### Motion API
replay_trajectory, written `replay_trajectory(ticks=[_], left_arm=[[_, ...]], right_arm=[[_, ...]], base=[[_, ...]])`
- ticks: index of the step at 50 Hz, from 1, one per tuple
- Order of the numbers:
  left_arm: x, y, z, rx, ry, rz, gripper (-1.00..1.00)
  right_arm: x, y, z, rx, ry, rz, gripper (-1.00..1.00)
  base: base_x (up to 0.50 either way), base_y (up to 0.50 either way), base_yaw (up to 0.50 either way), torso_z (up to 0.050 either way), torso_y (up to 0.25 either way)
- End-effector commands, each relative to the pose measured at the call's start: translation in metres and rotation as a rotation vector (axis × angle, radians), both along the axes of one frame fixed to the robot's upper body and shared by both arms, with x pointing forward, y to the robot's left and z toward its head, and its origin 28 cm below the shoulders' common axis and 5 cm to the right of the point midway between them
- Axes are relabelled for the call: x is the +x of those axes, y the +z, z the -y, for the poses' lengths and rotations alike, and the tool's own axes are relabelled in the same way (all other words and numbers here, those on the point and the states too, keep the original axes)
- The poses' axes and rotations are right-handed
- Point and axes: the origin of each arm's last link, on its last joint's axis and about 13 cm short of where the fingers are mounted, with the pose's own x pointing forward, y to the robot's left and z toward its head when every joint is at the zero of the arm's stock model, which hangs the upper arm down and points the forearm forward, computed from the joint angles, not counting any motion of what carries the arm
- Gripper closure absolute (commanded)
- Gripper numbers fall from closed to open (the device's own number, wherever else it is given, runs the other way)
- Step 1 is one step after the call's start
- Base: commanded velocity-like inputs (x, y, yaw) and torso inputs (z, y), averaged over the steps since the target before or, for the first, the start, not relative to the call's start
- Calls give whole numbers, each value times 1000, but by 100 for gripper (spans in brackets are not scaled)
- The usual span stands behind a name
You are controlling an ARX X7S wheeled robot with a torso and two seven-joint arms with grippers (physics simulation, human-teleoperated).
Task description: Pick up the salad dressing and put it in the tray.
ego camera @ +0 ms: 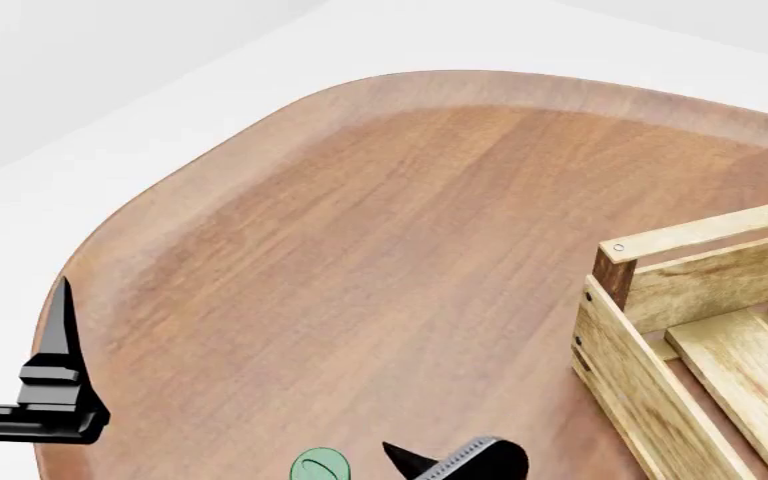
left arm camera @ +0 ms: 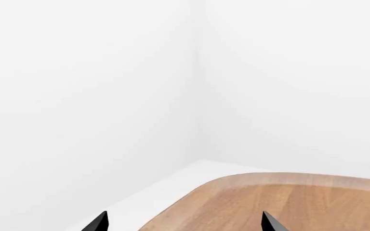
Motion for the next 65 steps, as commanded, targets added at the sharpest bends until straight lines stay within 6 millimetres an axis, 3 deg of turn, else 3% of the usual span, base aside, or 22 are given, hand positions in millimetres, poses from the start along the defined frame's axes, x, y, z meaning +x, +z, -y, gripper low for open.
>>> replay_trajectory(ticks=[1, 31, 52, 63, 64, 65], left_arm=[[0, -1, 0, 0, -1, -2, -100], [0, -1, 0, 0, -2, -2, -100], [-2, 1, -1, -1, 1, 5, -100], [-1, 1, -1, -1, 1, 5, -100], [-1, 1, -1, -1, 0, 5, -100], [-1, 1, -1, 0, 0, 6, -100]], right_arm=[[-3, -13, -3, -67, 65, -49, -100], [22, -26, -7, -82, -21, -89, -100], [29, -35, -20, -80, 50, -122, -100], [42, -44, -15, -70, -13, -132, -100], [44, -46, -14, -58, -31, -140, 100], [46, -46, -13, -52, -54, -136, 100]], base=[[0, 0, 0, 0, 0], [0, 0, 0, 0, 0], [0, 0, 0, 0, 0], [0, 0, 0, 0, 0], [0, 0, 0, 0, 0], [0, 0, 0, 0, 0]])
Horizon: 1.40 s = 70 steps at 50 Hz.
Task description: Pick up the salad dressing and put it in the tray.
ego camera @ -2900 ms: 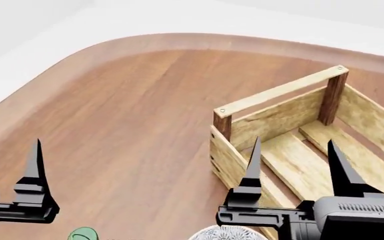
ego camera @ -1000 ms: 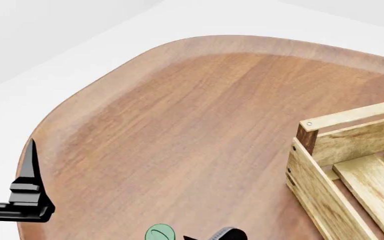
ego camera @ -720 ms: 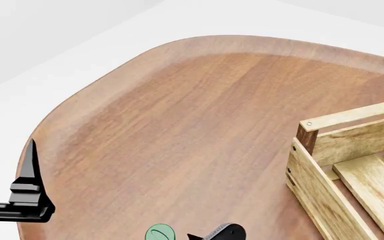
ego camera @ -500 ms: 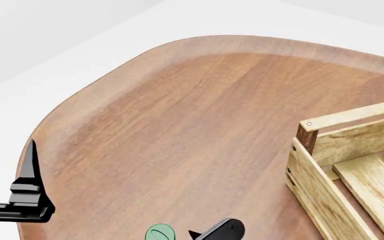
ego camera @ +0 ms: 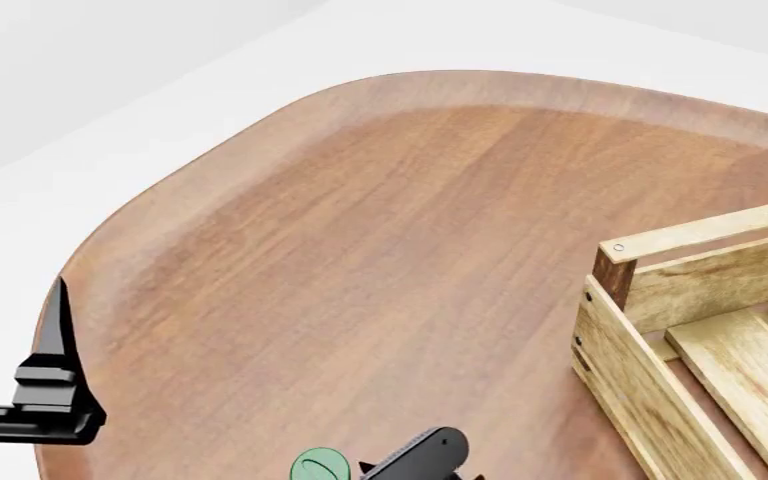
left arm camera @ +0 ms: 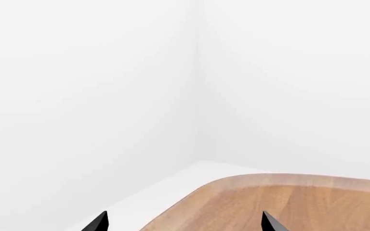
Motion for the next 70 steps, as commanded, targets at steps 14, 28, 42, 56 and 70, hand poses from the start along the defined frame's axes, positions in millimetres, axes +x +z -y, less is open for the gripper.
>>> replay_trajectory(ticks=[14, 28, 42, 56, 70], left_arm=[[-1, 1, -1, 1, 1, 5, -100], [-1, 1, 0, 2, -1, 6, -100], [-1, 2, -1, 0, 3, 6, -100], [-1, 2, -1, -2, 5, 7, -100], [-1, 2, -2, 0, 8, 8, -100]], right_arm=[[6, 3, 5, 52, -75, 25, 100], [-2, 49, 14, 131, -95, 145, 100], [4, 103, 35, 136, -170, 299, 100], [19, 143, 72, 147, -360, 386, 100], [40, 168, 110, 91, -557, 426, 100]], base=[[0, 0, 0, 0, 0], [0, 0, 0, 0, 1], [0, 0, 0, 0, 0], [0, 0, 0, 0, 1], [0, 0, 0, 0, 1]])
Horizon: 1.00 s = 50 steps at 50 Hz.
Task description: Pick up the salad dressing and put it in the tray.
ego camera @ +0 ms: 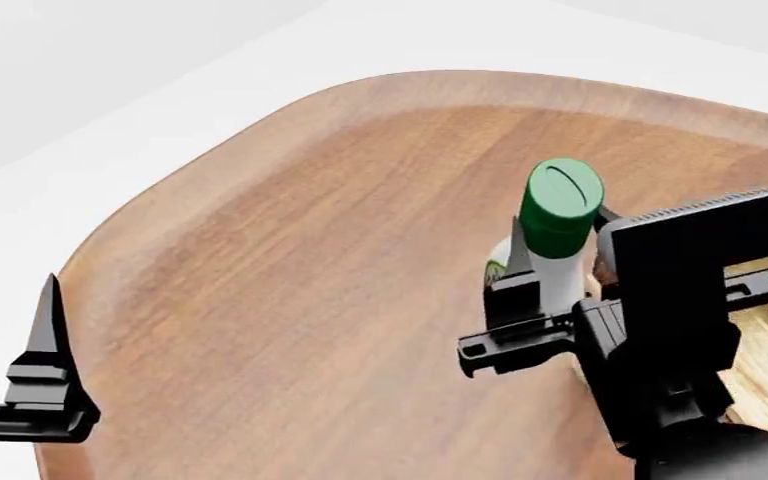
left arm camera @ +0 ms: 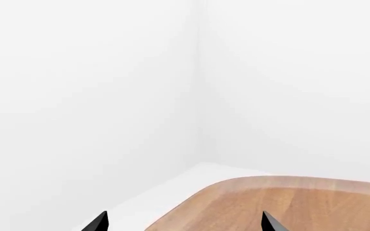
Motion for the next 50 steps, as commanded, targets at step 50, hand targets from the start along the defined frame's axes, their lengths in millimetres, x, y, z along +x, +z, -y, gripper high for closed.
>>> replay_trajectory(ticks=[50], left_arm=[[0, -2, -1, 14, 8, -6, -100]], right_arm=[[102, -37, 136, -169, -842, -129, 100]], base=[[0, 0, 0, 0, 1]])
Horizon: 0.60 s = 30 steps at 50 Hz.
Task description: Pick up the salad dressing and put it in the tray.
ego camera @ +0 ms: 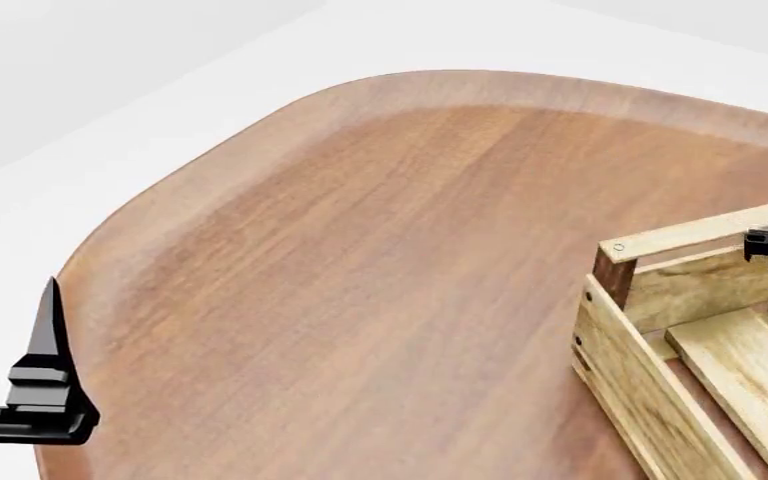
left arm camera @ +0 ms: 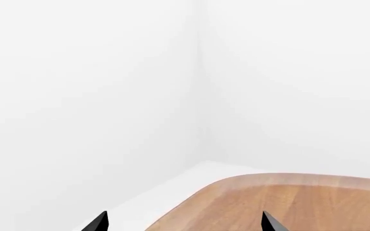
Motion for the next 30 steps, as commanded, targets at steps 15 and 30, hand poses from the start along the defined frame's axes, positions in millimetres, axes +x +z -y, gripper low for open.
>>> replay_trajectory(ticks=[15, 30], left_arm=[[1, 0, 1, 4, 1, 0, -100], [0, 1, 1, 11, -1, 1, -100]], right_arm=[[2, -51, 18, -22, -148, -78, 100], [-7, -75, 15, -11, -169, -131, 100]], base=[[0, 0, 0, 0, 1], [0, 0, 0, 0, 0]])
